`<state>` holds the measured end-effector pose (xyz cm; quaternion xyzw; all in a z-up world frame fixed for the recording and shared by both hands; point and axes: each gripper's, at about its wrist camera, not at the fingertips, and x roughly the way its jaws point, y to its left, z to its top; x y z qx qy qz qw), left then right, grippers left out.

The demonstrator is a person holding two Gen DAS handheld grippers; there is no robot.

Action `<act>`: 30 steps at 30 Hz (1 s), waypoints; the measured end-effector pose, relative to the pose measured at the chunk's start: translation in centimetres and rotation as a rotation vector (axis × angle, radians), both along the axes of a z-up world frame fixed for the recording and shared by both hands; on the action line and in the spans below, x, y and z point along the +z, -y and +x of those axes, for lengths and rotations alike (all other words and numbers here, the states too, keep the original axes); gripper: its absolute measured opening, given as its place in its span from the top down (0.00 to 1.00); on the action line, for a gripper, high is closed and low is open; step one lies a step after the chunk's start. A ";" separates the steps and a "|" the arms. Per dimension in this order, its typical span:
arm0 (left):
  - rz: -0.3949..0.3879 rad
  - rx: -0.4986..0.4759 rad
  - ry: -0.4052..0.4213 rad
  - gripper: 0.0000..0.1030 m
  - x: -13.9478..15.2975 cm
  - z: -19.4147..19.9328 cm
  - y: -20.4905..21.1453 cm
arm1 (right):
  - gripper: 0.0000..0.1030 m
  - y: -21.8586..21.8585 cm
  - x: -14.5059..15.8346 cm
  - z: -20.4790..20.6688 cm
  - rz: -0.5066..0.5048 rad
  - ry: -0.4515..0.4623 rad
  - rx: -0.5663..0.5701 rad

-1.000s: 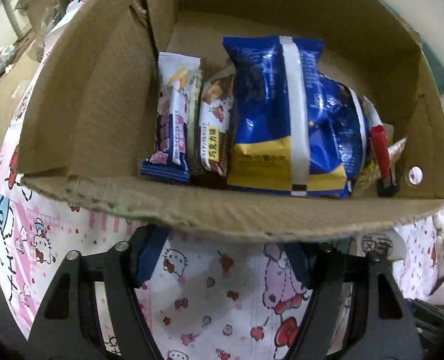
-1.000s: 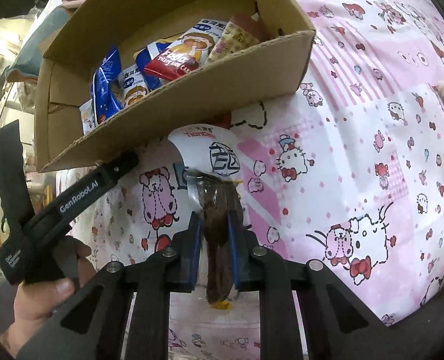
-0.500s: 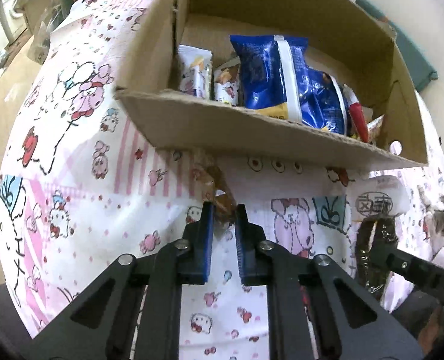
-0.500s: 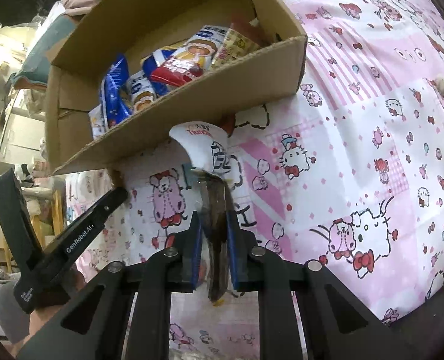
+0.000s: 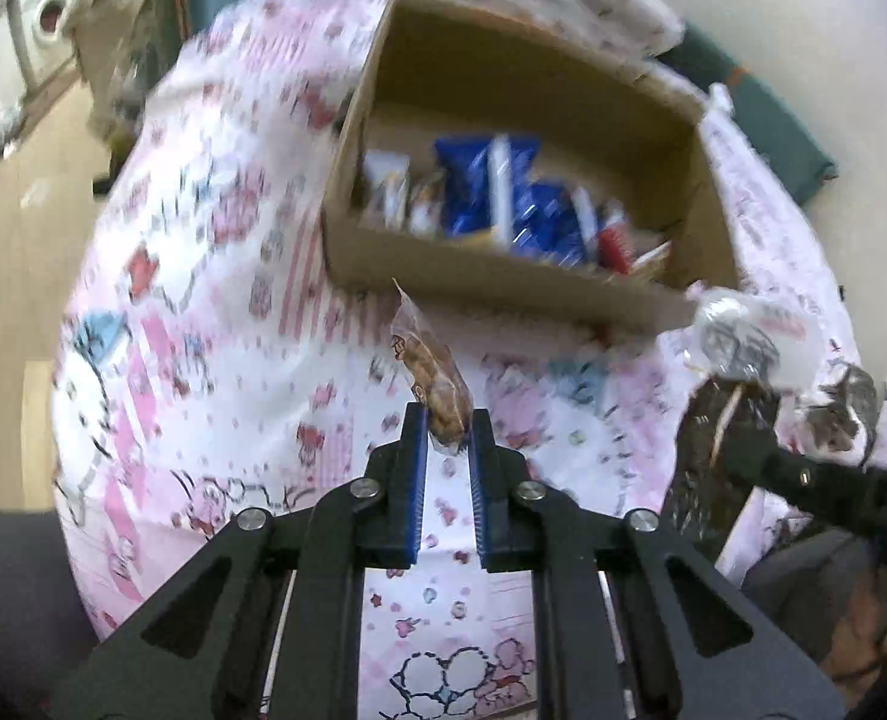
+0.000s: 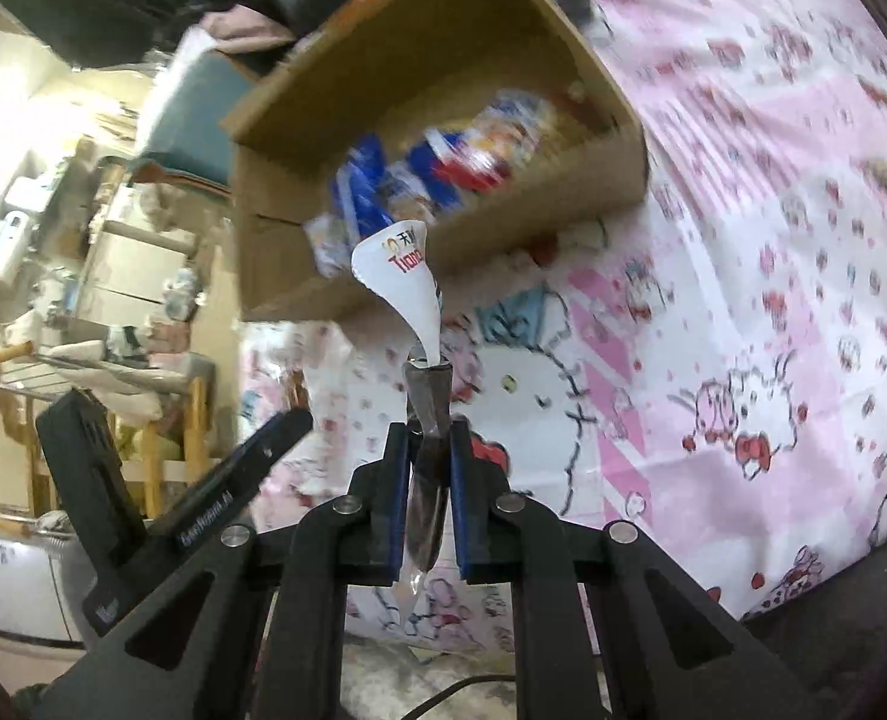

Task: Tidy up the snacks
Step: 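Lower both held snacks into the box and open both tools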

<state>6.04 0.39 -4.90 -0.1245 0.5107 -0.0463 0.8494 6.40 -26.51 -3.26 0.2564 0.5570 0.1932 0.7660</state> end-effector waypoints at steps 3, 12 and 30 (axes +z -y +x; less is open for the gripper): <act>-0.016 -0.016 0.065 0.90 2.9 0.6 0.0 | 0.88 0.7 2.2 1.1 0.019 0.056 -0.009; 0.101 -0.068 0.138 0.90 6.6 9.1 1.4 | 0.88 0.2 7.0 9.6 -0.074 0.236 -0.018; 0.166 -0.110 0.059 0.88 1.4 14.4 2.2 | 0.84 -2.7 1.2 14.2 -0.116 0.200 0.031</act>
